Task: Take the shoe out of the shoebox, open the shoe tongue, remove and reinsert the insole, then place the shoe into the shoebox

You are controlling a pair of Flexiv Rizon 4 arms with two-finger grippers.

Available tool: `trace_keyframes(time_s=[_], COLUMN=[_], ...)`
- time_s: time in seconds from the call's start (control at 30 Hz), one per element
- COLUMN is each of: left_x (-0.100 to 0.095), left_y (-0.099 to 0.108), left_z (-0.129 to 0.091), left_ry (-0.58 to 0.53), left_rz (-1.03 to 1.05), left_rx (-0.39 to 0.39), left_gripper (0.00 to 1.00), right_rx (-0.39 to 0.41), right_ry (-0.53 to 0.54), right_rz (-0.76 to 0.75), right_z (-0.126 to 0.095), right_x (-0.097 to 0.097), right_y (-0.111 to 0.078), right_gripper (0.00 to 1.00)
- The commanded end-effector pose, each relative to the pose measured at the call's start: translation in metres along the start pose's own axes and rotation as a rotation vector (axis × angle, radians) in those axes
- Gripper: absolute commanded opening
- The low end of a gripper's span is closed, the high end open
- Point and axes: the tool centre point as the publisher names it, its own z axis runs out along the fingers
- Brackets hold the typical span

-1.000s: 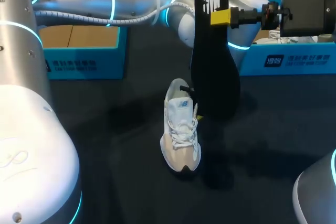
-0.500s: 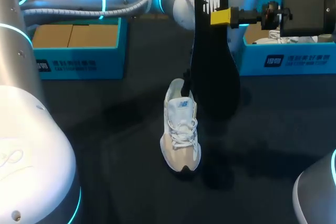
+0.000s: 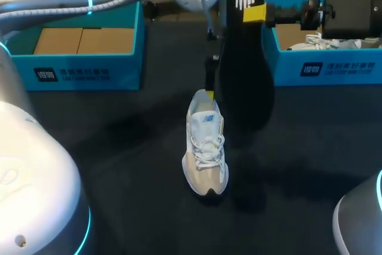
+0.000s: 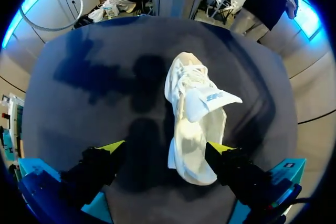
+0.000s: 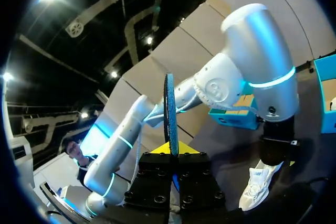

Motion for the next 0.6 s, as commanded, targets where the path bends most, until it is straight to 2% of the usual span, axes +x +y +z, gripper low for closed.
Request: trace_keyframes(time_s=[0.03, 0.2, 0.33, 0.43, 0.6], left_x=[0.011, 0.010, 0.010, 0.011, 0.009], left_y=[-0.001, 0.000, 0.000, 0.000, -0.001], left_z=[-0.015, -0.037, -0.052, -0.074, -0.095], left_ry=[-0.118, -0.210, -0.274, -0.363, -0.443], left_rz=[0.012, 0.016, 0.032, 0.046, 0.062], left_rx=[-0.022, -0.052, -0.072, -0.105, -0.141], left_gripper=[1.00, 1.00, 1.00, 1.00, 1.00], right_rx=[-0.028, -0.089, -0.094, -0.103, -0.103], right_ry=[-0.018, -0.054, -0.075, -0.090, -0.095], right_rz=[0.014, 0.038, 0.065, 0.102, 0.162], right_z=[-0.010, -0.036, -0.050, -0.066, -0.082], right_x=[-0.009, -0.023, -0.032, -0.046, -0.066], right_y=[0.002, 0.016, 0.022, 0.029, 0.034], right_gripper=[0.00, 0.00, 0.00, 0.00, 0.00])
